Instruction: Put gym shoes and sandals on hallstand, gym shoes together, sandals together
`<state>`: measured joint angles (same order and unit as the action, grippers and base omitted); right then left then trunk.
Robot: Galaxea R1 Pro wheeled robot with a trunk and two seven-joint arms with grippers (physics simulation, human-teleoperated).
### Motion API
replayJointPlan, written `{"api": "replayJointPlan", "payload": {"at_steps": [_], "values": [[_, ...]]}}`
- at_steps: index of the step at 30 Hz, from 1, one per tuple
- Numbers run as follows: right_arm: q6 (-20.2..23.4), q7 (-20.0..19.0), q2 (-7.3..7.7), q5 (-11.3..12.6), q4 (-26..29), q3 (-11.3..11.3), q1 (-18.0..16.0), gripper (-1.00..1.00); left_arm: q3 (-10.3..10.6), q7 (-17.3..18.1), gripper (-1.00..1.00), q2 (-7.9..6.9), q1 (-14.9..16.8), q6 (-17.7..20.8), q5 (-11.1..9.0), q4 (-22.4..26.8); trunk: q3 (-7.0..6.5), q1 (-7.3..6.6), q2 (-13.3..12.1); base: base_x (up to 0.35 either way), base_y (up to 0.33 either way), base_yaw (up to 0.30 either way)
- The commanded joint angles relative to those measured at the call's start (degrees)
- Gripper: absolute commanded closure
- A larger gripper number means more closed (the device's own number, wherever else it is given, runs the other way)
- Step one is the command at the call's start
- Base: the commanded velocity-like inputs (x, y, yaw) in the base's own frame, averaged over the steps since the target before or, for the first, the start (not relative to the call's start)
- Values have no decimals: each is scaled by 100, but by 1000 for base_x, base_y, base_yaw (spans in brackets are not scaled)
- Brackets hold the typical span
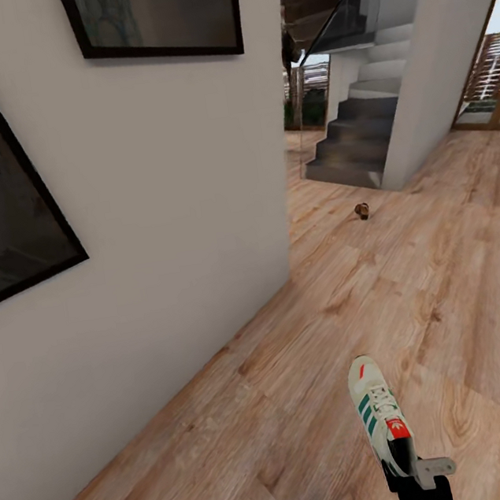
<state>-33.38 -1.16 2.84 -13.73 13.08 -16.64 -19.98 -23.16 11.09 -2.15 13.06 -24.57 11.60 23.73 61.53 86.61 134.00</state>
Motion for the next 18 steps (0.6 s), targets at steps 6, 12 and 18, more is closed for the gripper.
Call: {"api": "replayJointPlan", "payload": {"at_steps": [6,12,18], "values": [[-20,-16,-7,-51,-7,-50,-5,100,-49,33,-100,4,3,-22,53,0,-34,1,2,222,-207,-222],[-20,-16,-10,-51,-7,-50,-5,100,-49,33,-100,4,3,-22,53,0,-62,1,2,221,-209,-264],[-20,-16,-11,-51,-7,-50,-5,100,-54,31,-100,4,3,-18,53,-4,-80,1,2,221,-209,-282]]}}
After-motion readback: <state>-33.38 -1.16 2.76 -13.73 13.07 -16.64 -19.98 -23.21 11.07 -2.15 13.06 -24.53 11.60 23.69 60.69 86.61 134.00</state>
